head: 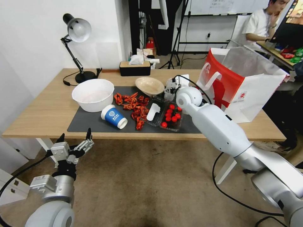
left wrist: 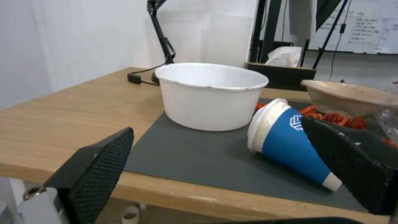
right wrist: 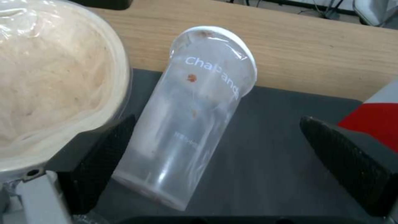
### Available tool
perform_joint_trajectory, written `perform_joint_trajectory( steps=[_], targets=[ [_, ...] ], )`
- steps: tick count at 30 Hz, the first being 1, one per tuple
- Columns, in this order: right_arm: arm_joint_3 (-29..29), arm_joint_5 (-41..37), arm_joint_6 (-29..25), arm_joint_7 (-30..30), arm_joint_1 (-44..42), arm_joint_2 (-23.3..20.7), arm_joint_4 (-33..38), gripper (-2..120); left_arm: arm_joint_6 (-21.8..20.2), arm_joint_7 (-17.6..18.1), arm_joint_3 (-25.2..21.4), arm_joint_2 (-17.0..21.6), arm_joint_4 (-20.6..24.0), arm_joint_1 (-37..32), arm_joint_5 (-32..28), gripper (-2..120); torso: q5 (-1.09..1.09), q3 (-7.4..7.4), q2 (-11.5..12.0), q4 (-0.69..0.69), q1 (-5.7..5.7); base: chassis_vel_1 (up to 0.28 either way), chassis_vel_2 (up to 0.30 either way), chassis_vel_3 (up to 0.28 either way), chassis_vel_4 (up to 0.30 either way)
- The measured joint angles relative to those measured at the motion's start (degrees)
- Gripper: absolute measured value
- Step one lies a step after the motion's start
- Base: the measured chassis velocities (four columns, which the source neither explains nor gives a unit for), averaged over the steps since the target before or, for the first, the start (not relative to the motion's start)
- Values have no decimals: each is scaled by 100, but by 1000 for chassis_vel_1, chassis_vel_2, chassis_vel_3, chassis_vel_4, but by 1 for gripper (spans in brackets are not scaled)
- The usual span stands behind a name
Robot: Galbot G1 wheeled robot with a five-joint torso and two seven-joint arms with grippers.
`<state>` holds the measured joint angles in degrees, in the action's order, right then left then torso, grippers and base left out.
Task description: Pick up the trash from the table and place it into the takeout bag.
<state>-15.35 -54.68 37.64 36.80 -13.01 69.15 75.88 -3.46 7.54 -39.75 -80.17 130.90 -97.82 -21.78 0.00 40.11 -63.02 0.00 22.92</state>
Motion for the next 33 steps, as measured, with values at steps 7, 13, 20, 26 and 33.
perform_joint_trajectory(
  steps=[7,13,20,26,33],
  targets=[
    [-124,8,85,-113,169,34,-195,100,0,0,-1,3,37,-27,-5,100,0,0,0,0,0,0,0,0,0],
    [-155,10,153,-171,248,103,-351,100,2,0,-22,21,65,-51,-15,100,0,0,0,0,0,0,0,0,0],
    [-287,34,265,-256,362,196,-586,100,3,1,-36,22,80,-66,-25,100,0,0,0,0,0,0,0,0,0],
    [-337,220,307,-347,425,286,-834,100,5,1,-38,11,80,-66,-25,100,0,0,0,0,-1,0,0,0,0],
    [-377,239,307,-391,451,339,-988,100,7,1,-59,24,80,-66,-48,100,0,0,0,-1,0,0,0,0,0]
  ],
)
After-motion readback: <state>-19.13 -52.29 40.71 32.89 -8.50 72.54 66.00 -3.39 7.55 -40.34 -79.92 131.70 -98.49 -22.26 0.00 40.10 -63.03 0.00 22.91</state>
